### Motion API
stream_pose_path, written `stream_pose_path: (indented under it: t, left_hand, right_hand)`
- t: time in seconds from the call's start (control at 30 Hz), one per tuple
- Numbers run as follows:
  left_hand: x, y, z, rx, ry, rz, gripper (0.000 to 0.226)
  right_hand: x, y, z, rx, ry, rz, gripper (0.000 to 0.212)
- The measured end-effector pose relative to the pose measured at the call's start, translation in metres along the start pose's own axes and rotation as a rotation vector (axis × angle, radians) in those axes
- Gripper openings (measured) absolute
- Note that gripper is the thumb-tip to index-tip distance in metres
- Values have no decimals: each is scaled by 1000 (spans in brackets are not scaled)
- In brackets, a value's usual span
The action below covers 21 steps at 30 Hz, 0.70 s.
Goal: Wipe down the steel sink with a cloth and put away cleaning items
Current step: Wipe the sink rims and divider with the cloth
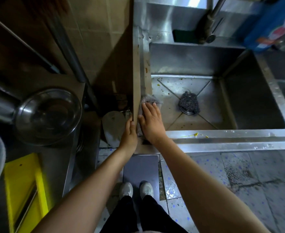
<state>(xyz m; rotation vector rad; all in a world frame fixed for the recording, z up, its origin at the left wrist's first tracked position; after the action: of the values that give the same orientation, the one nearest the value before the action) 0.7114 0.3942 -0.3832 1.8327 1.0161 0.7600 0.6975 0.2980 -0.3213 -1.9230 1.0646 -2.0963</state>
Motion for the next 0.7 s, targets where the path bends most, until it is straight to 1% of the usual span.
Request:
stream_pose_path:
  t: [0.17, 0.23, 0.3, 0.33, 0.4, 0.47, 0.6, 0.7]
  left_hand:
    - [2, 2, 2, -3, -39, 70, 40]
    - [5, 2, 5, 12, -32, 85, 31]
    - [10, 0, 13, 58, 21, 109, 14]
    - [14, 2, 18, 74, 57, 121, 11]
    - [19, 9, 29, 91, 114, 117, 15]
    - [19, 20, 41, 85, 134, 89, 16]
    - [15, 43, 70, 80, 155, 90, 39]
    - [12, 60, 96, 65, 165, 108, 43]
  right_hand:
    - [-2, 2, 2, 8, -20, -4, 50]
    - [-2, 3, 2, 21, -14, -1, 49]
    - [-2, 5, 4, 38, -4, 19, 50]
    - [-1, 6, 7, 45, 0, 34, 51]
    - [1, 10, 17, 53, -2, 67, 53]
    - [4, 11, 33, 64, -10, 94, 55]
    - [10, 10, 62, 132, -13, 105, 54]
    - [11, 9, 81, 180, -35, 83, 52]
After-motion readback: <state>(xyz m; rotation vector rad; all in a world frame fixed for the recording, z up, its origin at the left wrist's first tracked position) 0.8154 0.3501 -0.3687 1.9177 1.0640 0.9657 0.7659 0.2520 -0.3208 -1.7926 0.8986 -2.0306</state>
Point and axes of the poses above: each hand's wrist, its own z-axis towards the middle knuckle, its own x-axis out of the back of the hand, y = z × x, the point moved 10 cm from there along z, towards the middle knuckle
